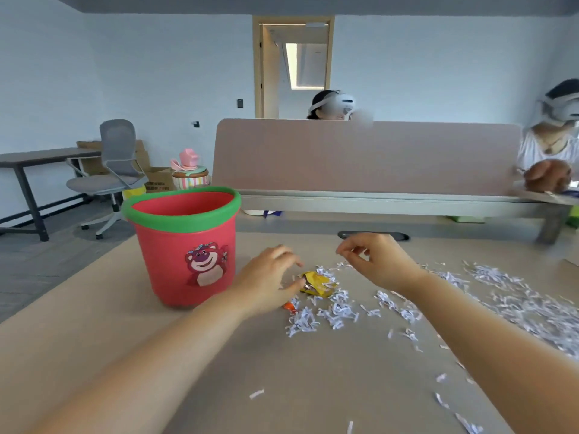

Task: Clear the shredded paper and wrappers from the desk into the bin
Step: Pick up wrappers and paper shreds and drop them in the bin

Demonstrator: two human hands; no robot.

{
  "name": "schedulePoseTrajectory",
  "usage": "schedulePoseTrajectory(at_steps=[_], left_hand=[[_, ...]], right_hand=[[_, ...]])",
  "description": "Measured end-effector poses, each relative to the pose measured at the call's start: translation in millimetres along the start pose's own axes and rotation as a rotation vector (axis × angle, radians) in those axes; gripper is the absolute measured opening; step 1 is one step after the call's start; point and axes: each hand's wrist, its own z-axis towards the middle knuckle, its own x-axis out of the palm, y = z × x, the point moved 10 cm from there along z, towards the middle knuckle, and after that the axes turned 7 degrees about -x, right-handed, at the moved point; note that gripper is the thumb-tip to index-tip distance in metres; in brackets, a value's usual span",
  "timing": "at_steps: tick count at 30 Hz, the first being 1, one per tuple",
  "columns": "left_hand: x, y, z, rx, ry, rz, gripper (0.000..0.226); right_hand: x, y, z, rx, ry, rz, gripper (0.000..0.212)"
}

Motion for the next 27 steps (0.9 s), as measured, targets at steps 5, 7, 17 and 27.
schedulePoseTrajectory(at_steps=[5,7,17,27], left_hand=[[94.2,34.1,-16.3,-0.283,0.471,0.064,0.100],[103.6,37.4,-13.6,-0.298,0.494,0.095,0.111],[149.5,-66.5,13.8,-0.033,0.541,0.144,0.097],[174.9,-126.9,19.5,0.009,0.542,0.041,0.104]], right_hand=[[-18.0,-43.3,-60.6,0.137,0.031,-0.034,0.016],[-25.3,-56.9,-82.3,0.181,0.024,-0.032,0.015],[-70.0,-109.0,-166.3,0.395,0.049,-0.151,0.030],[-13.6,-124.4,-227.3,0.545,0.549,-0.317,0.107]])
